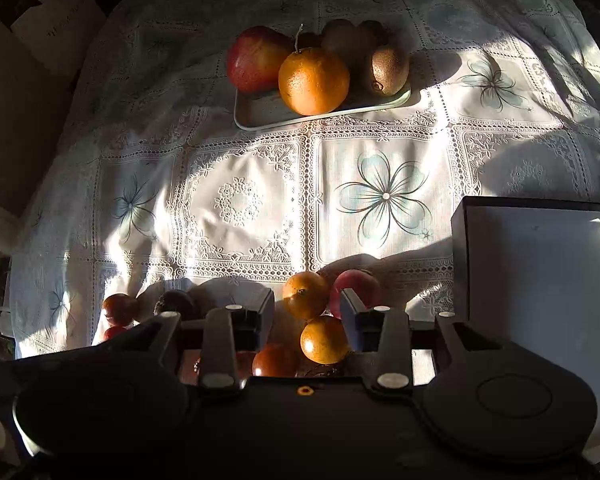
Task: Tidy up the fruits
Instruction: 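Grasp an orange with the right gripper while the left gripper grasps a red apple, then carry the orange and red apple over the open white box with both grippers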
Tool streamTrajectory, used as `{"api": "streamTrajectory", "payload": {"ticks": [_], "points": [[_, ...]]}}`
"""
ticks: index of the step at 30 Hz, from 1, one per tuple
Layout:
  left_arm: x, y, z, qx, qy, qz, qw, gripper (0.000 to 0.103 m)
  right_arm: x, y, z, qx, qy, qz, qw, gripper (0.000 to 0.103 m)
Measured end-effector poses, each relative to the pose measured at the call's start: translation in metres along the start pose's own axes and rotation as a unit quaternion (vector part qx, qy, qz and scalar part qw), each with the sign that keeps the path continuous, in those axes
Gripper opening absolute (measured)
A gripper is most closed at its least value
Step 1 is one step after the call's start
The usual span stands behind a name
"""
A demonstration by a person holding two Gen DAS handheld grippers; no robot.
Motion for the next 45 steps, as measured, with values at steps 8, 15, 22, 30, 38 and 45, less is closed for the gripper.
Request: {"api": "streamTrajectory", "payload": {"ticks": [8,15,22,30,38,45], "points": [[-0.003,0.001,0.002,0.011,-0.014,0.003,0.9998,0.044,-0.025,0.003,-0.024,0.008,-0.032,0.061,0.998,0.04],[-0.02,0.006,0.025,0.031,-0.004,0.018,0.9994,0.044,-0.036,0.0,-0.049,-0.011,-0.052,0.097,0.994,0.042],[-0.03,0.01,0.041,0.036,0.002,0.03,0.9989,0.044,-0.043,-0.004,-0.067,-0.007,-0.116,0.179,0.977,0.044],[-0.038,0.012,0.055,0.043,-0.007,0.036,0.9984,0.044,-0.053,-0.015,-0.072,-0.013,-0.145,0.244,0.959,0.04],[-0.034,0.009,0.069,0.057,0.003,0.029,0.998,0.044,-0.036,-0.001,-0.041,-0.017,-0.048,0.112,0.992,0.037],[0.003,-0.003,0.094,0.082,-0.011,-0.001,0.9966,0.044,-0.01,0.006,0.026,0.028,-0.041,0.063,0.997,0.037]]}}
Point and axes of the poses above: each gripper's, at about its wrist camera, not at the fingertips, and z roughly against the way its jaws point, x to its right, y to its top, the point moved 8 cm from there along -z, roughly the way its jaws point, and after that the axes turned 10 degrees about z, right-handed, at the moved point
